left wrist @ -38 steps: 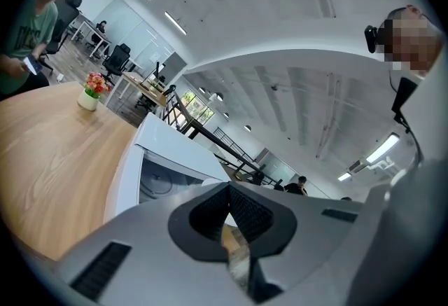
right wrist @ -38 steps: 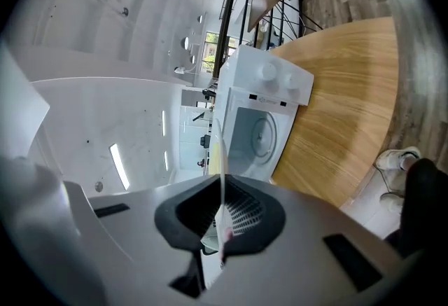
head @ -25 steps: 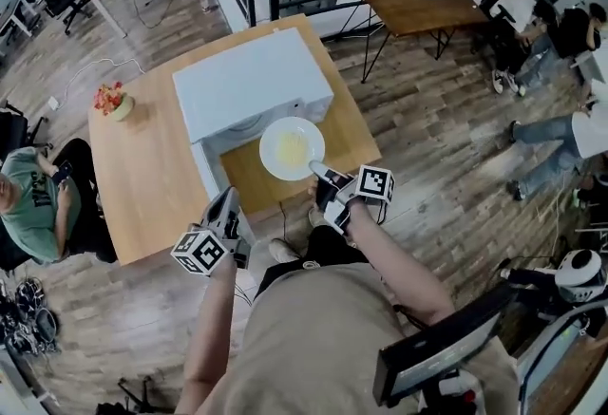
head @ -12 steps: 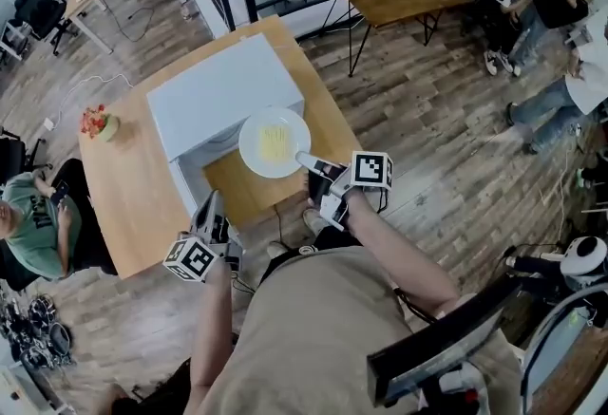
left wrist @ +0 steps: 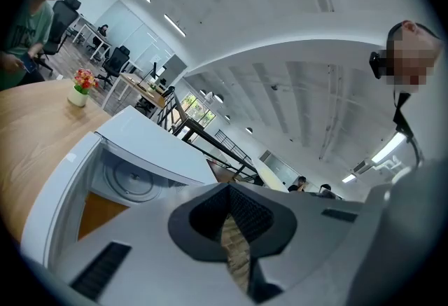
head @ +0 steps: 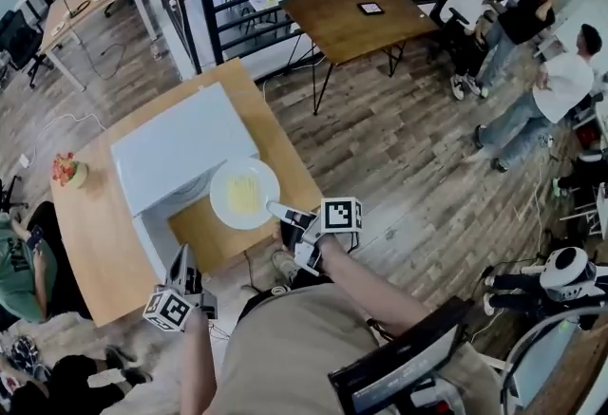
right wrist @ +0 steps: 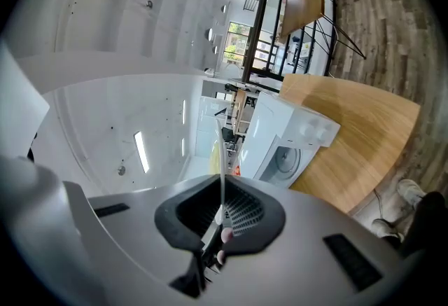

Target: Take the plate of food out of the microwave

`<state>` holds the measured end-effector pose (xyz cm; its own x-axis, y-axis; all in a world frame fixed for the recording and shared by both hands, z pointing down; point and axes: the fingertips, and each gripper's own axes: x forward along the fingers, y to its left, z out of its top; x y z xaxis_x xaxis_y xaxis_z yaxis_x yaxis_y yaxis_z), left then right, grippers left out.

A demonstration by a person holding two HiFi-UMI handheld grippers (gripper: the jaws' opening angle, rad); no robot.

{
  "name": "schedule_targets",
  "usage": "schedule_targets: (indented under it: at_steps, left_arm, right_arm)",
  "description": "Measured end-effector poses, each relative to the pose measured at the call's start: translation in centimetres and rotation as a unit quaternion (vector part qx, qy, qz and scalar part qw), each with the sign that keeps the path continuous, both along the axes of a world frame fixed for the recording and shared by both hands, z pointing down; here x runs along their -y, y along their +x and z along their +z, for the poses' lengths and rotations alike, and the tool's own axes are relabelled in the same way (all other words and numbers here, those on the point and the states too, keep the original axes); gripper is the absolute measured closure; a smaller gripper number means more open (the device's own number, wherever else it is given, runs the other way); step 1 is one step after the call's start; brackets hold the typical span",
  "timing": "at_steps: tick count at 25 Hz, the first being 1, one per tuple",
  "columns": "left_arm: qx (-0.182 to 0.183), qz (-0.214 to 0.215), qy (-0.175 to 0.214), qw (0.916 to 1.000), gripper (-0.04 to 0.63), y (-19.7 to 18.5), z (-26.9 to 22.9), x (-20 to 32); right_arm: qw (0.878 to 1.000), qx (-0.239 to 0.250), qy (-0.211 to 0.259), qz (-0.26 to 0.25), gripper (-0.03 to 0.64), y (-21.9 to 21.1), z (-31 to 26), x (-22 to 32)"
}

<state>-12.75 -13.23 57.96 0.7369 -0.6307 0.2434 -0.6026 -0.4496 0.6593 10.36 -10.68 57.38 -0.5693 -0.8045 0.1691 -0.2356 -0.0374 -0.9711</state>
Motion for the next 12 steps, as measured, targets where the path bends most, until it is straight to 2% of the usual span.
schedule_targets:
  at_steps: [2,8,12]
  left_arm:
    - [-0.002,0.003,0.001,1.0,0.592,0.8,0.4,-0.3]
    - [-0.015,0.026,0.015,0.9994,0.592,3.4,0.2,1.0]
    - [-0.017,0.03,0.005,0.9994,0.592,3.7,1.3,0.9]
  right_arm:
    - [1.0,0.017,0.011,-0.002,0.598,0.3,-0.5,-0.2]
    - [1.0,0.0,0.023,0.009,0.598,2.5,-1.0,0.0]
    - [1.0,0.006,0.014,0.018,0.598,3.2,0.1,-0.7]
